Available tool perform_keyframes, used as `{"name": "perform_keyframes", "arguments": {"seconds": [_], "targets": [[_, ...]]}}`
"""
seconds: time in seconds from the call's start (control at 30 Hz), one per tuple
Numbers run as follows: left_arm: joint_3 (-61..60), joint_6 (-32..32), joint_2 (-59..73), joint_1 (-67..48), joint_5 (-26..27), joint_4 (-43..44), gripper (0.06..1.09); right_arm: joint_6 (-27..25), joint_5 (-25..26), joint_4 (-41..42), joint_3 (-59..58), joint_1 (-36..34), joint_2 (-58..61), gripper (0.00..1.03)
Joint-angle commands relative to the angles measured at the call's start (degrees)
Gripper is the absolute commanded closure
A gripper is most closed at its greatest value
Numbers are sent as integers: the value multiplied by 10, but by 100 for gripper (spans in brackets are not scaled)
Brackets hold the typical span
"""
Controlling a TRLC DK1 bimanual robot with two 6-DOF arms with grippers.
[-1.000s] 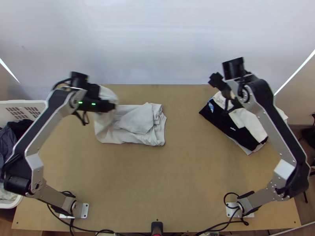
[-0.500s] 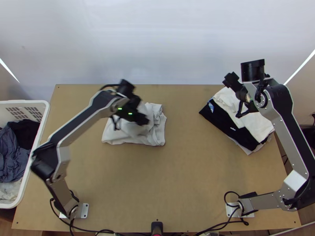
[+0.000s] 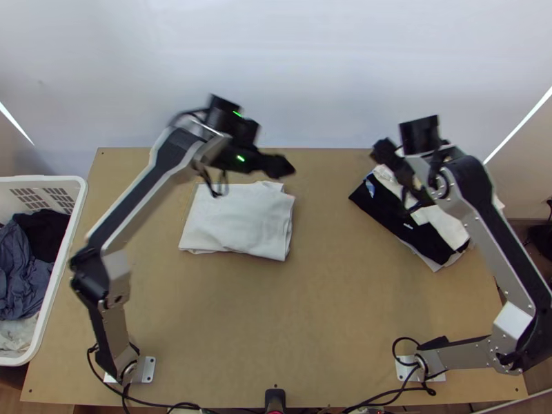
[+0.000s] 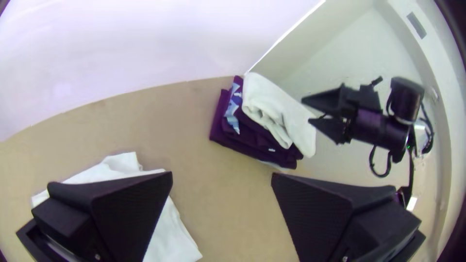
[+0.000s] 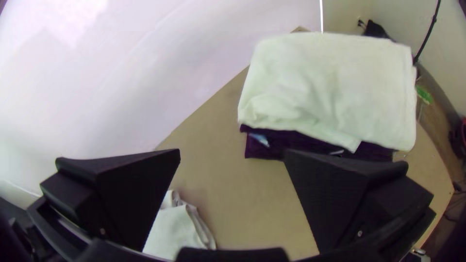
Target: Fold the t-shirt
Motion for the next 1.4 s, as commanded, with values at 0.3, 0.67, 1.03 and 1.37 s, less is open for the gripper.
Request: {"name": "perform_keyframes", "arguments": {"seconds": [0.3, 0.67, 1.03, 1.37], "targets": [[-155, 15, -143, 190, -35, 5, 10, 164, -363, 19, -38, 84, 157, 3], [-179, 11, -182, 203, -57, 11, 10, 17, -377, 276, -160, 98, 208, 3], [-174, 1, -180, 201, -97, 10, 10, -95, -436, 291, -184, 53, 204, 3], [-168, 2, -166, 204, -120, 10, 10, -151, -436, 369, -201, 77, 238, 3]]}}
